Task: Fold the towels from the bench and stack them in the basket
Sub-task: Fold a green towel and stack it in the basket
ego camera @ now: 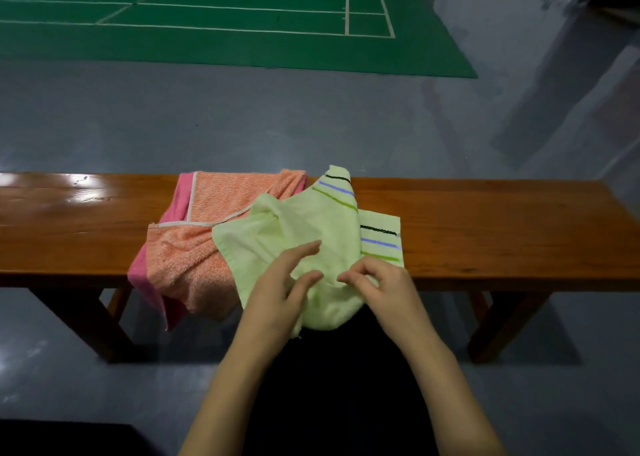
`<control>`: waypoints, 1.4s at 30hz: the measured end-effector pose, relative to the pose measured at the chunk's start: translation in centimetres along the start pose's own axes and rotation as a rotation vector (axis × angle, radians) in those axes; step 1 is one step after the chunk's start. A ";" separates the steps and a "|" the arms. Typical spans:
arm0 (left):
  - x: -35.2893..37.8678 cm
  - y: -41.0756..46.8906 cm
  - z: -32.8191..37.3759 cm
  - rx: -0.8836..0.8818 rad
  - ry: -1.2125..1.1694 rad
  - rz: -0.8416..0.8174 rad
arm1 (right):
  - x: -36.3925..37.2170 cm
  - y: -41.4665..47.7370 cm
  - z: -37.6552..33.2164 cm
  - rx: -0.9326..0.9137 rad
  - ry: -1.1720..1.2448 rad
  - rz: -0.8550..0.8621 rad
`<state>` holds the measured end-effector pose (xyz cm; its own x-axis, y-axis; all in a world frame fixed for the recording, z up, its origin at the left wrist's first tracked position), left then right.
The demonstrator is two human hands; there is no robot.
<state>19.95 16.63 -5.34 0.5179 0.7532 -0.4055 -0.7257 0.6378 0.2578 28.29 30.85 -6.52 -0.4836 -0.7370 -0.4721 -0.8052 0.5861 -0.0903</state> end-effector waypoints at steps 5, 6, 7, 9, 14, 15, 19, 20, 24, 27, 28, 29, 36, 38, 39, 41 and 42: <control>3.3 -0.3 0.5 -0.014 0.049 -0.186 | 0.9 -0.6 -0.6 0.052 0.200 -0.067; 3.0 -0.2 0.2 -0.032 0.077 -0.177 | 0.7 -0.6 -0.4 0.064 0.202 -0.065; 2.5 -0.1 -0.1 -0.033 0.097 -0.161 | 0.4 -0.6 -0.2 0.080 0.197 -0.070; 1.0 0.0 -0.4 0.006 0.148 -0.073 | 0.1 -0.5 0.5 0.122 0.159 -0.105; -2.1 -0.3 -2.2 0.016 0.351 0.159 | 0.6 -0.6 0.9 0.106 0.044 -0.156; -2.3 -0.3 -2.2 0.028 0.356 0.150 | 0.6 -0.6 0.7 0.080 0.038 -0.147; -0.1 0.0 -0.1 0.042 0.011 -0.125 | 1.0 -1.0 -0.5 0.027 0.058 -0.150; 0.6 0.0 0.5 0.027 -0.030 -0.171 | 1.1 -1.0 -0.7 0.032 0.050 -0.158; 1.2 0.6 0.8 -0.013 0.201 -0.176 | 0.5 -1.3 -0.5 0.064 0.025 -0.145; 0.5 0.8 0.0 -0.015 0.331 -0.175 | -0.8 -1.1 0.7 0.109 0.008 -0.084; 0.2 0.7 -0.1 -0.018 0.344 -0.153 | -1.1 -1.1 1.0 0.116 0.014 -0.071; -0.4 0.6 -0.2 -0.030 0.352 -0.102 | -1.4 -1.1 1.1 0.111 0.032 -0.062; -0.5 0.1 0.8 0.049 0.142 -0.098 | -1.2 -1.0 -0.3 -0.054 0.105 -0.021; 1.3 -0.1 1.4 0.055 0.047 -0.204 | -0.5 -1.1 -1.2 -0.119 0.096 -0.040; 1.7 0.0 1.5 0.059 0.079 -0.204 | -0.3 -1.1 -1.6 -0.142 0.086 -0.047; 1.1 0.3 1.1 0.051 0.143 -0.100 | -0.4 -1.0 -1.7 -0.160 0.066 -0.045; 0.4 0.4 0.8 0.055 0.158 -0.034 | -0.7 -0.9 -1.5 -0.153 0.057 -0.042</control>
<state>20.29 17.34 -4.68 0.4613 0.6992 -0.5462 -0.6809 0.6737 0.2873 28.80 30.28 -4.78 -0.4638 -0.7802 -0.4197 -0.8657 0.4999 0.0275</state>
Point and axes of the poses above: each hand's wrist, its own y-axis towards the middle knuckle, its own x-axis out of the palm, z = x × y, the point moved 6 cm from there along y, towards the middle knuckle, and after that the axes turned 9 degrees about x, right-handed, at the moved point
